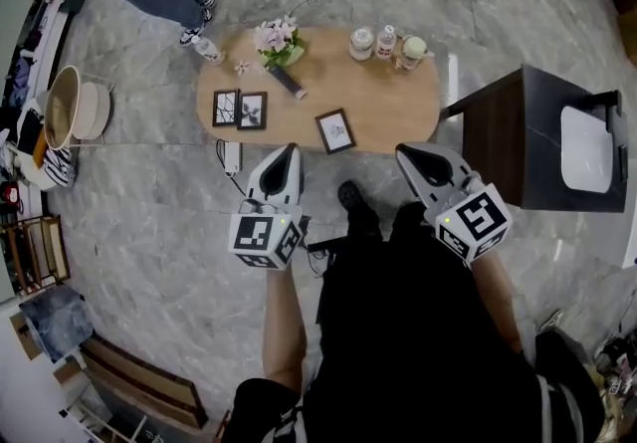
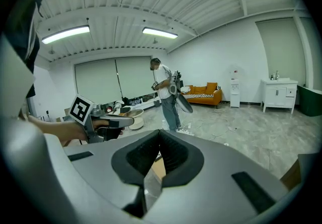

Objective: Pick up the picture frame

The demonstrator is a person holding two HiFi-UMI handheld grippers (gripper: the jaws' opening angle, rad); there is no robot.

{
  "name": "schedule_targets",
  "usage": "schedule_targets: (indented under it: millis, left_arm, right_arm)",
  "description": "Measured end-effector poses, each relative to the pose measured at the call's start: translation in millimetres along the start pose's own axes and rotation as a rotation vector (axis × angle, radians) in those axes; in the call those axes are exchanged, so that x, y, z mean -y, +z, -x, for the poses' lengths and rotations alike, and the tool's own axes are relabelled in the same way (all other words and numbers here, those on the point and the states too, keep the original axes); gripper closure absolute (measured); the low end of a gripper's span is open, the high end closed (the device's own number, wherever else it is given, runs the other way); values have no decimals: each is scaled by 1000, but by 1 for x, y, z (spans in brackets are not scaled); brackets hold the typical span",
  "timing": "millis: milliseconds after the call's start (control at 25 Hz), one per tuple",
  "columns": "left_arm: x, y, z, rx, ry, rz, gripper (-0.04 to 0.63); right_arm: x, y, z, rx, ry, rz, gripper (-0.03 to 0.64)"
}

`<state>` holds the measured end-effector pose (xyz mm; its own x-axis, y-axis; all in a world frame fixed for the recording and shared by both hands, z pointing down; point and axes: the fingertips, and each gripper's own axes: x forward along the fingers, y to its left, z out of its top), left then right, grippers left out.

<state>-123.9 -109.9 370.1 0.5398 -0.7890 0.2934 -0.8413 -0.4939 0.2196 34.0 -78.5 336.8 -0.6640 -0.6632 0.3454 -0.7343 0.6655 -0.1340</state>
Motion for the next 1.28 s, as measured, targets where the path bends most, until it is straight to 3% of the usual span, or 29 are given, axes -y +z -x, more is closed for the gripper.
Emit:
schedule_targets:
  millis: [160, 280, 480, 920, 1280]
  left_arm:
    - [-16, -24, -18, -46, -22, 16, 583]
    - [-25, -43, -33, -35, -53, 33, 583]
    - [-41, -90, -53, -29, -115, 146, 583]
    - [-77, -221, -113, -183, -98, 280, 583]
    - [-83, -331, -144, -324, -154, 381, 583]
  right_arm:
    - [3, -12, -16, -46, -2, -21, 603]
    - [10, -20, -27, -73, -9, -40, 604]
    - [14, -32, -43, -122, -5, -51, 603]
    - [20, -95, -90, -246, 43, -58, 604]
    - [13, -145, -124, -277, 106, -95, 604]
